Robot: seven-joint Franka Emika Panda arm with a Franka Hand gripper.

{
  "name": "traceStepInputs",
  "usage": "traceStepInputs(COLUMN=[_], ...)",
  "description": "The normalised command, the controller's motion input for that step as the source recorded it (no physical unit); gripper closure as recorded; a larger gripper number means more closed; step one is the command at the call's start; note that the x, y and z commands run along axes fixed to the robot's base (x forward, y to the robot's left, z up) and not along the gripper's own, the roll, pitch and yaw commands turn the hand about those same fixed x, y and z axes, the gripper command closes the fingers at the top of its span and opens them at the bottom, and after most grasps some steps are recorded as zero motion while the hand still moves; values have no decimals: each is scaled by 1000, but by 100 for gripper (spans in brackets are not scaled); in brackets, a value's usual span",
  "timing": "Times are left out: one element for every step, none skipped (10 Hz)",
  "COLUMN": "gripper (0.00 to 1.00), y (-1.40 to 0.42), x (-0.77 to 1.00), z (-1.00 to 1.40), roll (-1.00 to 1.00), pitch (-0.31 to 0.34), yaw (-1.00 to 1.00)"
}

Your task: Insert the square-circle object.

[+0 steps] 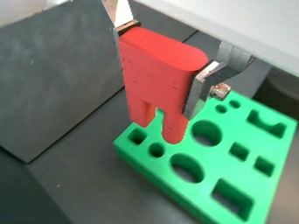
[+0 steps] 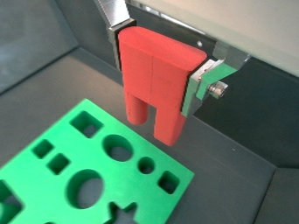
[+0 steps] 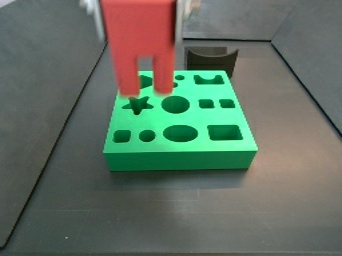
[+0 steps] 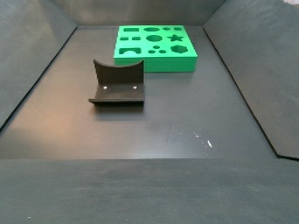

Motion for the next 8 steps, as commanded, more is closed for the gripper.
traceStepInputs(gripper=[100, 100, 100, 100, 100, 100, 100, 100], y=[-11, 129, 283, 246, 46, 0, 0, 0], x=[-146, -89, -103, -114, -151, -120, -91, -83], z=[-1000, -1000, -1000, -1000, -1000, -1000, -1000, -1000], roll=[0, 0, 0, 0, 0, -17, -40, -54], pitch=[0, 0, 0, 0, 0, 0, 0, 0], yaw=[-149, -114, -94, -86, -77, -51, -17, 0])
